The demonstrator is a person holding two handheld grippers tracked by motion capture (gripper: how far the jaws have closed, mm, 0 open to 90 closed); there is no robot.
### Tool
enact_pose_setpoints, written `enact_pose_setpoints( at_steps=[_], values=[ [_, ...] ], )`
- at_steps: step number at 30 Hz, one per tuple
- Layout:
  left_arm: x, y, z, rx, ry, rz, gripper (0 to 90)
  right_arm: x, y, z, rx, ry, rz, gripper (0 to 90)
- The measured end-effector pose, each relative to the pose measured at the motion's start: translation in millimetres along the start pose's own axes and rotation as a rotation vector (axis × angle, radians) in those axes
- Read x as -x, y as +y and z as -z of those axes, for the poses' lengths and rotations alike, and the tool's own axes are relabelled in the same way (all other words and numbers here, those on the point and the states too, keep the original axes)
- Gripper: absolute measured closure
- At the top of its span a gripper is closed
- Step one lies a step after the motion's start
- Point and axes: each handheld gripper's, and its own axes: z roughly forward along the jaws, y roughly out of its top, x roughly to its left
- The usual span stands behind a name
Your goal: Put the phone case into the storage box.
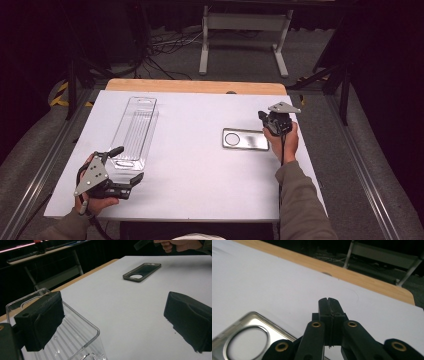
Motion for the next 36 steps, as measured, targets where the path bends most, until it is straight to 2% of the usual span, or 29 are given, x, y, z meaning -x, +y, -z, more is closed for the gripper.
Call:
enact_pose_setpoints(
  at_steps=[2, 3, 8, 11, 14, 18, 20, 25, 28, 30, 31, 36],
  values=[
    [-0.5, -0.1, -0.4, -0.002, 0.002, -0.007, 3.4, 3.2, -5.1, -8.2, -0.036, -0.005, -0.013, 90.0],
    [-0.6, -0.3, -0.7, -0.003, 0.001, -0.007, 3.5, 5.7, -10.2, -15.9, -0.071, -0.020, -0.009, 90.0],
    [0.1, -0.8, -1.6, -0.014, 0.001, -0.011, 3.8, 9.7, -16.8, -25.0, -0.105, -0.026, -0.019, 90.0],
    [0.2, -1.6, -2.0, -0.012, -0.003, 0.000, 3.8, 14.4, -25.9, -35.2, -0.148, -0.032, -0.031, 90.0],
    [0.4, -2.0, -2.7, -0.013, -0.006, -0.003, 3.9, 17.1, -29.7, -38.2, -0.179, -0.038, -0.035, 90.0],
    [0.7, -2.2, -3.0, -0.017, -0.005, -0.011, 3.9, 18.3, -30.9, -38.3, -0.193, -0.043, -0.044, 90.0],
    [1.3, -2.0, -3.0, -0.019, -0.007, -0.013, 3.9, 17.8, -33.0, -41.8, -0.251, -0.060, -0.028, 90.0],
    [1.8, -2.6, -4.1, -0.019, -0.010, -0.005, 3.9, 19.0, -34.4, -41.1, -0.257, -0.050, -0.046, 90.0],
    [2.7, -2.6, -4.1, -0.015, -0.005, -0.002, 4.6, 17.1, -34.2, -40.7, -0.264, -0.057, -0.038, 90.0],
    [2.9, -1.6, -3.4, -0.011, 0.012, -0.019, 4.8, 16.0, -34.2, -40.5, -0.265, -0.062, -0.026, 90.0],
    [3.5, -1.6, -3.6, -0.008, 0.008, -0.008, 5.0, 15.3, -34.0, -39.9, -0.270, -0.059, -0.017, 90.0],
    [5.0, -1.9, -5.0, -0.018, 0.001, -0.009, 5.1, 14.9, -35.7, -35.2, -0.275, -0.040, -0.018, 90.0]
  ],
)
